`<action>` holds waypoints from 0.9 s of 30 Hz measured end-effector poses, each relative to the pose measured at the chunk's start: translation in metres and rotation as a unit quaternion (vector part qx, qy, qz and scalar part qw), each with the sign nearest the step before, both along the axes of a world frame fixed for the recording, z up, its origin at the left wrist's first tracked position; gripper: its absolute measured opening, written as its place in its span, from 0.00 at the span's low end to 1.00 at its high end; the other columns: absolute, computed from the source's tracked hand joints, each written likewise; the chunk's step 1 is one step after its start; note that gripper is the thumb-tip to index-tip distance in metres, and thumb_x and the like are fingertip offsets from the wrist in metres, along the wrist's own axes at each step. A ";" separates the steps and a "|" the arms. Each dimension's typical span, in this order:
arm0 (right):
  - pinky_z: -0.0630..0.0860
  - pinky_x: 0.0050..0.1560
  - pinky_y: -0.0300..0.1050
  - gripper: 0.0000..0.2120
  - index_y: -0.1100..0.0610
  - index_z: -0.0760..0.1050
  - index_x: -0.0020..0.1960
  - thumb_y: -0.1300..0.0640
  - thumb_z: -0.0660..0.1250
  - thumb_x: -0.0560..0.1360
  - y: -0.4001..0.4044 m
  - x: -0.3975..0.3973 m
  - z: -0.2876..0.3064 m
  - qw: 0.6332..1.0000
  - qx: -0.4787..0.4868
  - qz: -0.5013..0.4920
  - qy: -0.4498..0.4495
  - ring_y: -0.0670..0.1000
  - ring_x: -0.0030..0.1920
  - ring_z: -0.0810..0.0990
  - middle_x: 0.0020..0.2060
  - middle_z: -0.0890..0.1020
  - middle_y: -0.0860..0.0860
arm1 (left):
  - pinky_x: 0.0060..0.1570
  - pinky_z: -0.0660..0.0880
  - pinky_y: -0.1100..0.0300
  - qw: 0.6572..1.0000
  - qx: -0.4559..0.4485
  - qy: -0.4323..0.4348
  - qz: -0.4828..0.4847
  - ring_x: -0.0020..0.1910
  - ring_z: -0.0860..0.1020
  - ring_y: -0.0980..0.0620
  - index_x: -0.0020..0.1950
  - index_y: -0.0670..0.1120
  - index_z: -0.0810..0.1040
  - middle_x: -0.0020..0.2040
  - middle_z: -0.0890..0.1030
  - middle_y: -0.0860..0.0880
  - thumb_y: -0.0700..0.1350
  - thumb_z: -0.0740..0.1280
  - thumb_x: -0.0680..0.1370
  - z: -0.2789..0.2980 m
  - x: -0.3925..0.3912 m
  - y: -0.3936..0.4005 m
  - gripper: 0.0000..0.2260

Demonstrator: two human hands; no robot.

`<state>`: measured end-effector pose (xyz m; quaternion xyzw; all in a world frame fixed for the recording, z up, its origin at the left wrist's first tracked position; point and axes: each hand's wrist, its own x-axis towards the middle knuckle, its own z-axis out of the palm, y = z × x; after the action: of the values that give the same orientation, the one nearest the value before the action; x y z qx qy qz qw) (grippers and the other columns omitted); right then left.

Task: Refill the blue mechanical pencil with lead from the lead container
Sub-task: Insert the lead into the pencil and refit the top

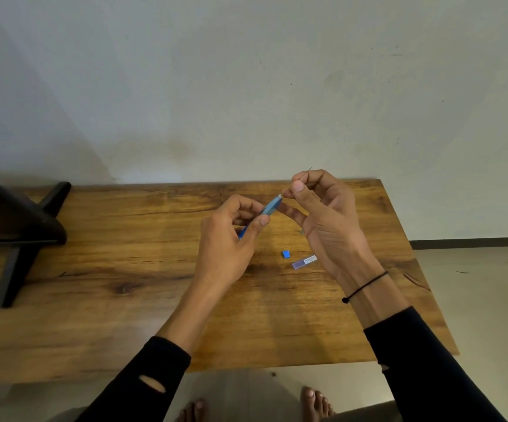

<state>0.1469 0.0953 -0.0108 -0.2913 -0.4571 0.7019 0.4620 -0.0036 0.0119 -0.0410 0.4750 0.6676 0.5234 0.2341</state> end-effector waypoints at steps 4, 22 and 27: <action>0.83 0.57 0.52 0.06 0.62 0.79 0.52 0.63 0.74 0.76 0.000 -0.001 -0.003 1.000 0.012 -0.006 -0.012 0.54 0.51 0.81 0.47 0.81 0.53 | 0.45 0.79 0.69 1.000 -0.002 0.001 -0.001 0.48 0.83 0.65 0.53 0.53 0.82 0.47 0.85 0.61 0.45 0.76 0.79 0.000 0.001 -0.001 0.06; 0.81 0.49 0.42 0.08 0.54 0.81 0.53 0.66 0.69 0.80 0.030 0.038 -0.009 0.840 0.255 -0.061 -0.476 0.46 0.48 0.82 0.49 0.84 0.46 | 0.42 0.81 0.61 0.999 0.000 -0.041 0.008 0.46 0.84 0.62 0.51 0.54 0.82 0.46 0.86 0.59 0.45 0.77 0.79 -0.001 0.000 0.000 0.06; 0.81 0.47 0.54 0.09 0.51 0.81 0.49 0.65 0.71 0.78 0.043 0.068 -0.028 0.708 0.277 0.028 -0.650 0.54 0.47 0.82 0.46 0.84 0.49 | 0.42 0.80 0.62 0.999 0.007 -0.041 0.009 0.46 0.84 0.60 0.51 0.54 0.82 0.46 0.87 0.57 0.44 0.77 0.79 -0.001 0.001 0.001 0.07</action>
<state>0.2151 0.1379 -0.0392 -0.5214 -0.8260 0.1940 0.0910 -0.0028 0.0130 -0.0416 0.4485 0.6582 0.5492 0.2530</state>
